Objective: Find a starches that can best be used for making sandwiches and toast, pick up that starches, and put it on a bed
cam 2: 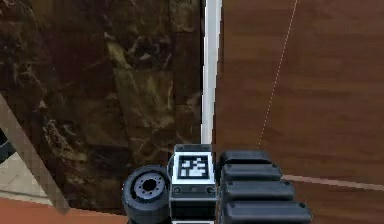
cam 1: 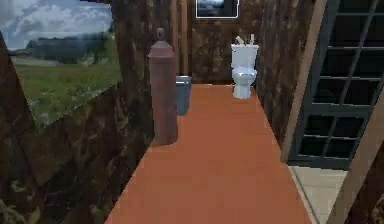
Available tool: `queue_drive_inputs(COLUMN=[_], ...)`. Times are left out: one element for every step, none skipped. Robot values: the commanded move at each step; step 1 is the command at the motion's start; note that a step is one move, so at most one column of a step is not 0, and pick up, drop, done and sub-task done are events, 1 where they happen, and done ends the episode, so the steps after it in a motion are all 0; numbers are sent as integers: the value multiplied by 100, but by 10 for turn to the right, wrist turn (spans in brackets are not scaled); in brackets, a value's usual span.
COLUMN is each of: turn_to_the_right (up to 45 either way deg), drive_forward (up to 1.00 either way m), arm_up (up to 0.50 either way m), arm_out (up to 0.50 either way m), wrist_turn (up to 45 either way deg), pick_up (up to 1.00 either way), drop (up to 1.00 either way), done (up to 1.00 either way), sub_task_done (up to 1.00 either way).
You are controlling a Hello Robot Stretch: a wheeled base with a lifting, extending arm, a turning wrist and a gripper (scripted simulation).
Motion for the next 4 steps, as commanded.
queue_drive_inputs(turn_to_the_right=[450, 450, 90, 0], drive_forward=[0, 0, 0, 5], arm_up=[0, 0, 0, 0], arm_out=[0, 0, 0, 0], wrist_turn=[0, 0, 0, 0], pick_up=[0, 0, 0, 0], drop=[0, 0, 0, 0], done=[0, 0, 0, 0], sub_task_done=[0, 0, 0, 0])
